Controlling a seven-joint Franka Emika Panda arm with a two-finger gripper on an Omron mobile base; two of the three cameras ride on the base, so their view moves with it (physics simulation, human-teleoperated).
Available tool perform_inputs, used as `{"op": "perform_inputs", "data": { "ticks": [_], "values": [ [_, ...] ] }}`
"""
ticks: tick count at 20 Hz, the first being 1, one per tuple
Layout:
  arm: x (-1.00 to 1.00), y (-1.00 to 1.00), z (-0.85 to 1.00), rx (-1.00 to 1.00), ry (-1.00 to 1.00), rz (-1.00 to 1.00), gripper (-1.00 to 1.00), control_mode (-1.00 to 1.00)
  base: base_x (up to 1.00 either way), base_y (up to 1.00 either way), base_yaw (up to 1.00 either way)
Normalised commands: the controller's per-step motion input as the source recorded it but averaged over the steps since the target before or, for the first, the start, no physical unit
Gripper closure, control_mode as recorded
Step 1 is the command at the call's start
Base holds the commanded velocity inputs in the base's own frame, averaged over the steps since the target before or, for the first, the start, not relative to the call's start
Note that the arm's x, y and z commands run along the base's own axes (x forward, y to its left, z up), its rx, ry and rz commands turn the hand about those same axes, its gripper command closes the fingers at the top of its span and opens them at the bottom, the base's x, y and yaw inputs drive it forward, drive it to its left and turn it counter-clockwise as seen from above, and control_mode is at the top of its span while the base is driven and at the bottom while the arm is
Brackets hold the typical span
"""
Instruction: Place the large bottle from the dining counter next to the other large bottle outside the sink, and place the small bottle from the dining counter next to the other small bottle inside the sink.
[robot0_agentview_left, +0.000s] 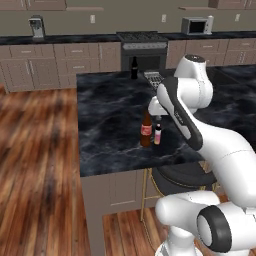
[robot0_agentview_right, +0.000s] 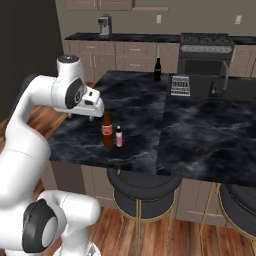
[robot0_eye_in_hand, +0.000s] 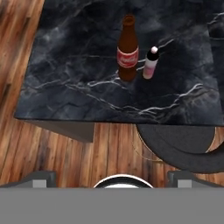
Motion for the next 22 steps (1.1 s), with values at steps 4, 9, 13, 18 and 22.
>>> {"op": "perform_inputs", "data": {
  "ticks": [4,9,13,18,22],
  "values": [
    [0.0,0.0,-0.09,-0.08,-0.17,0.0,-1.0,-1.0,0.0,0.0,0.0],
    [0.0,0.0,-0.08,-0.03,-0.22,0.0,-1.0,-1.0,0.0,0.0,0.0],
    [0.0,0.0,-0.02,0.0,-0.23,0.0,-1.0,-1.0,0.0,0.0,0.0],
    [0.03,0.0,-0.03,0.0,-0.1,0.0,-1.0,-1.0,0.0,0.0,0.0],
    [0.25,0.0,-0.11,0.0,-0.01,0.0,-1.0,-1.0,0.0,0.0,0.0]
  ]
}}
